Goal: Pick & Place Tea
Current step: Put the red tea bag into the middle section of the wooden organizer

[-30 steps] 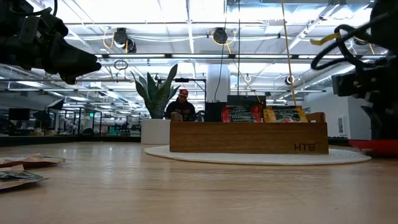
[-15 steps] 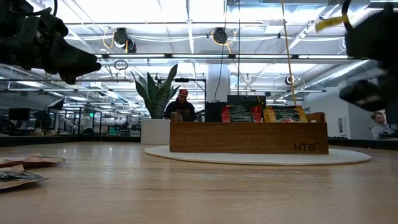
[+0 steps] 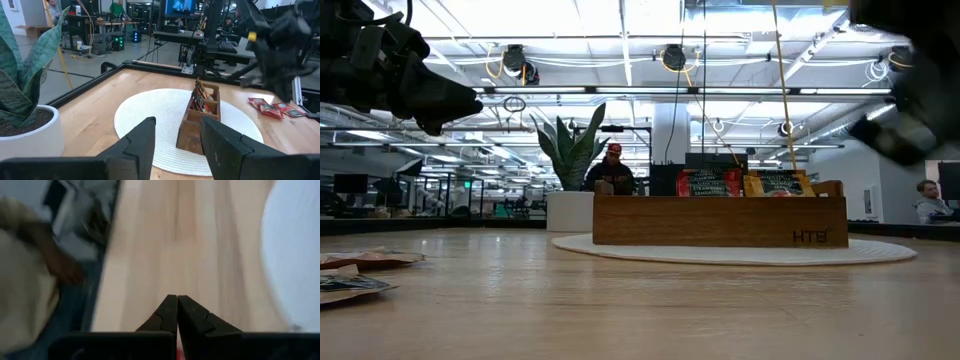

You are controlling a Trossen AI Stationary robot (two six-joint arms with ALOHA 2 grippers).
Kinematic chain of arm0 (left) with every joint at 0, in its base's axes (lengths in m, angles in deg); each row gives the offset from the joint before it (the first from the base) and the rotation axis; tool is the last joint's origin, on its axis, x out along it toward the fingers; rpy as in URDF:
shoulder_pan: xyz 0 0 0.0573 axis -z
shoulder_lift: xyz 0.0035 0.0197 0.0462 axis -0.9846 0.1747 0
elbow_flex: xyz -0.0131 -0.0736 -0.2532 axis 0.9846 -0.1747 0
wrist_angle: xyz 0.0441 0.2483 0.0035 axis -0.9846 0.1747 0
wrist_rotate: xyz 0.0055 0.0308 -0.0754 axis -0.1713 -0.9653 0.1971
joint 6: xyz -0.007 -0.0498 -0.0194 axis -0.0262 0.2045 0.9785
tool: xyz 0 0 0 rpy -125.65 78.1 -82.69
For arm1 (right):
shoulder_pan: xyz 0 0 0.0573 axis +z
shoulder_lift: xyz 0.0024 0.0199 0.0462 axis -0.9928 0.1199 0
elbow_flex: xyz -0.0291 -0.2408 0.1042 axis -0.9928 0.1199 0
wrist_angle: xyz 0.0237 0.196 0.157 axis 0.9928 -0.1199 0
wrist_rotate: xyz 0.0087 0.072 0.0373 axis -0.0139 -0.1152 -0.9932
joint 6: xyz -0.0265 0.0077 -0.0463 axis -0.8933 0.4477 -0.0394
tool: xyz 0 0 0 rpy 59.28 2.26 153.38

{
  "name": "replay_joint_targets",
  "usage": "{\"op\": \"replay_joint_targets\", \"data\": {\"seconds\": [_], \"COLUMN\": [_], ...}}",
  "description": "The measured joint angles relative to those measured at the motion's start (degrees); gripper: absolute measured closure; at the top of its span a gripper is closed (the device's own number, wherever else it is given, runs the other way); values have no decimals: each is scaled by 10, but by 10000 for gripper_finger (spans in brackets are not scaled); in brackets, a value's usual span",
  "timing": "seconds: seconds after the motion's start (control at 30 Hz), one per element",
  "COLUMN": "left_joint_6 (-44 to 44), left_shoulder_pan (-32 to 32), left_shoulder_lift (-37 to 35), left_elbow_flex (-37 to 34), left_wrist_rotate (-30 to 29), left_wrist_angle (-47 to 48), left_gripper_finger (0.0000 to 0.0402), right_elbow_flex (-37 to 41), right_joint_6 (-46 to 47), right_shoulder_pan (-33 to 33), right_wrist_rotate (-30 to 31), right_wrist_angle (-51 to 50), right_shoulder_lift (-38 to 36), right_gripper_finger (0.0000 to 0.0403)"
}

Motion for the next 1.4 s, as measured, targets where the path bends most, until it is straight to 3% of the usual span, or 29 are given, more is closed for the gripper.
{"op": "replay_joint_targets", "data": {"seconds": [0.17,0.23,0.4,0.57,0.97,1.23,1.4], "left_joint_6": [0,0,0,0,0,0,0], "left_shoulder_pan": [0,0,0,0,0,0,0], "left_shoulder_lift": [0,0,0,0,0,0,0], "left_elbow_flex": [0,0,0,0,0,0,0], "left_wrist_rotate": [0,0,0,0,0,0,0], "left_wrist_angle": [0,0,0,0,0,0,0], "left_gripper_finger": [245,245,245,245,245,245,245], "right_elbow_flex": [1,1,0,0,-2,-2,-1], "right_joint_6": [97,139,209,270,298,296,297], "right_shoulder_pan": [30,50,83,91,91,88,88], "right_wrist_rotate": [-128,-149,-118,-72,-119,-116,-25], "right_wrist_angle": [13,21,-2,-103,-306,-513,-616], "right_shoulder_lift": [58,59,46,47,36,15,15], "right_gripper_finger": [403,403,403,403,403,403,403]}}
